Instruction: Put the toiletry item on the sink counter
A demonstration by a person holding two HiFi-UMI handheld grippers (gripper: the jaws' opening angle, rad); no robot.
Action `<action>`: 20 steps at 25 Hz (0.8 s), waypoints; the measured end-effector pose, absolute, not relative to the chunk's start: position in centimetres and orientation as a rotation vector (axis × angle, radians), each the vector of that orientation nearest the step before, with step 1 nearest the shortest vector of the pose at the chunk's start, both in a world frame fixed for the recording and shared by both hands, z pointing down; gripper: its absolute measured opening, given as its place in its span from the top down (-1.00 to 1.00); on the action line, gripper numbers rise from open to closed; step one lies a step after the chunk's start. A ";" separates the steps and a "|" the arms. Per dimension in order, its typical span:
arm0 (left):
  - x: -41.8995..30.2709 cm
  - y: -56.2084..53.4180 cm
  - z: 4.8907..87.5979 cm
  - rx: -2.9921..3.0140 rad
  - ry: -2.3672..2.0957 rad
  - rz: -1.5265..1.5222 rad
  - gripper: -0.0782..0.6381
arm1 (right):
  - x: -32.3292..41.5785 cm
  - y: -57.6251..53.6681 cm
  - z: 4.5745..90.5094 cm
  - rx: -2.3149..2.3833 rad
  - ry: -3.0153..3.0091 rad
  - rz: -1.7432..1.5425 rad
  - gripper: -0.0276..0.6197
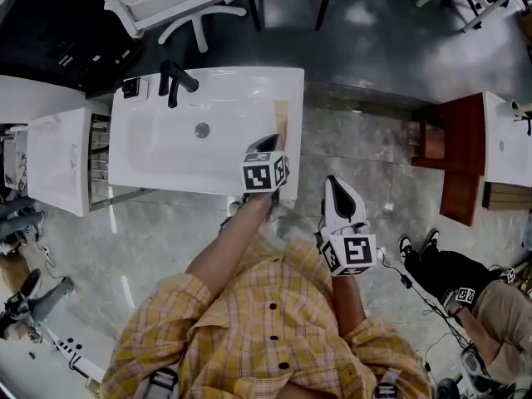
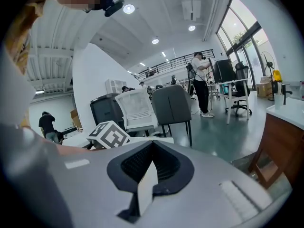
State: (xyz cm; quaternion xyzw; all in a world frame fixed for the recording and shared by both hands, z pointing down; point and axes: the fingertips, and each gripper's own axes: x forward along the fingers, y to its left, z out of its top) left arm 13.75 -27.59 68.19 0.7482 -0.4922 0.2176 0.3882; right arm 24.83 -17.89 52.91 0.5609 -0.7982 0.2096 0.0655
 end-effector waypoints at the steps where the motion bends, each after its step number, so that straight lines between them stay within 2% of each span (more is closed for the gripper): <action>1: 14.0 -27.8 68.5 1.897 -1.248 0.557 0.77 | 24.9 -17.9 53.0 1.692 -2.406 0.632 0.91; 20: 15.7 -28.9 71.9 1.836 -1.255 0.621 0.73 | 26.1 -18.5 53.5 1.726 -2.371 0.648 0.91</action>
